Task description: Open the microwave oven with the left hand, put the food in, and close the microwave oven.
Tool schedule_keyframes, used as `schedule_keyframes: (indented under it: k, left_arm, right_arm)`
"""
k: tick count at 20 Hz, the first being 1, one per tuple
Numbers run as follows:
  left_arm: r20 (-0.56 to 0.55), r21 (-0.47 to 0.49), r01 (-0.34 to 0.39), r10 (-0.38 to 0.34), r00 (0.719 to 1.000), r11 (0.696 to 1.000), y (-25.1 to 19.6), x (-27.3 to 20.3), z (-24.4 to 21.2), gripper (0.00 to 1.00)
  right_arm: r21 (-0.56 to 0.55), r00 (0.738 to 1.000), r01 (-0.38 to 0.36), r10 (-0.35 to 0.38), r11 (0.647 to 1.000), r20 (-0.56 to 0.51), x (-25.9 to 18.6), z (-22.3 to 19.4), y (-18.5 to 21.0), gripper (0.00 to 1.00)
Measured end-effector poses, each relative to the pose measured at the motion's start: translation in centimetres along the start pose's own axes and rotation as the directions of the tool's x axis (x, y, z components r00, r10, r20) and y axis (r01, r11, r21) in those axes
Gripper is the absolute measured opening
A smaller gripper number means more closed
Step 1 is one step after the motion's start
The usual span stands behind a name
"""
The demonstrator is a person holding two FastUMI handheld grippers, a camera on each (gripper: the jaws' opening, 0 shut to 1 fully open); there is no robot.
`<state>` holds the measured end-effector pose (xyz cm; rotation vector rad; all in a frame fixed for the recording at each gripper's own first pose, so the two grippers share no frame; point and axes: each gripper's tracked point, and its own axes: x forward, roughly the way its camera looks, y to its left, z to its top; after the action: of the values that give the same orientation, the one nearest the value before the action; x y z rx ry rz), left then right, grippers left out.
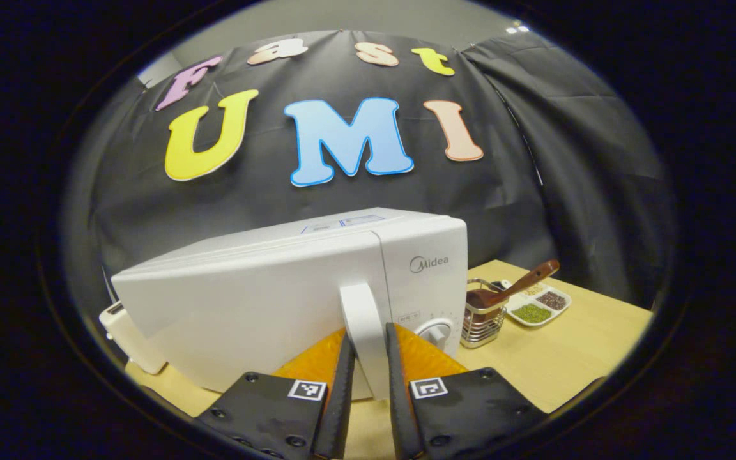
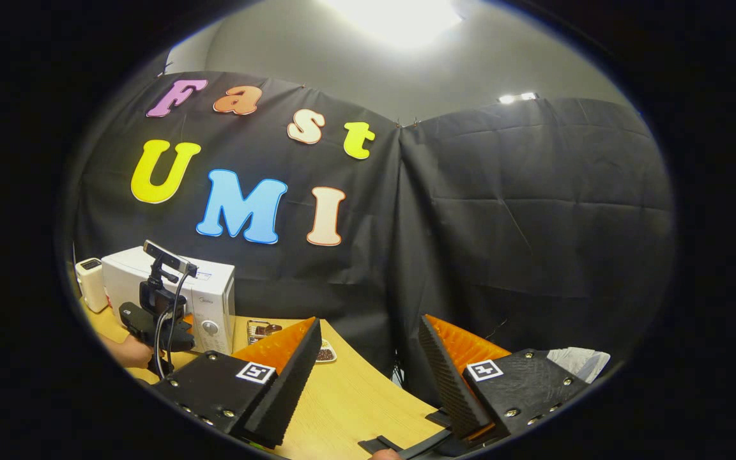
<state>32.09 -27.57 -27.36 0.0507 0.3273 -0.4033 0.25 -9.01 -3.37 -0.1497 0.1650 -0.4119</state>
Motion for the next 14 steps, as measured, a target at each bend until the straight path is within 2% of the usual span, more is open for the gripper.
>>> schedule_keyframes:
  k: [1, 4, 10, 11, 13, 14]
  left_arm:
    - [-0.01, -0.002, 0.0, 0.0, 1.0, 1.0, 0.0, 0.1, 0.1, 0.27]
    - [-0.043, -0.018, -0.004, 0.004, 0.999, 1.0, 0.1, -0.2, 0.2, 0.19]
    - [-0.069, -0.054, -0.013, 0.01, 0.998, 0.998, 0.2, -0.7, 0.3, 0.19]
    - [-0.073, -0.051, -0.017, 0.013, 0.997, 0.999, 0.2, -0.8, 0.3, 0.14]
    - [-0.099, -0.08, -0.04, 0.032, 0.995, 0.996, 0.1, -2.3, -0.5, 0.14]
    - [-0.067, -0.065, -0.043, 0.038, 0.997, 0.997, -0.2, -3.5, -0.4, 0.14]
  right_arm:
    - [0.001, 1.0, -0.003, 0.003, 1.0, -0.001, -0.1, -0.1, -0.1, 0.93]
    - [0.011, 1.0, -0.016, 0.015, 1.0, 0.007, -0.3, 0.2, -0.3, 0.93]
    - [0.018, 0.998, -0.055, 0.054, 0.998, 0.044, -0.8, 0.8, -0.8, 0.93]
    - [0.018, 0.997, -0.06, 0.059, 0.998, 0.049, -0.7, 0.9, -1.0, 0.93]
    - [0.019, 0.996, -0.075, 0.074, 0.997, 0.051, -0.6, 0.9, -1.4, 0.93]
    - [0.023, 0.995, -0.082, 0.081, 0.996, 0.053, -0.5, 0.8, -1.6, 0.93]
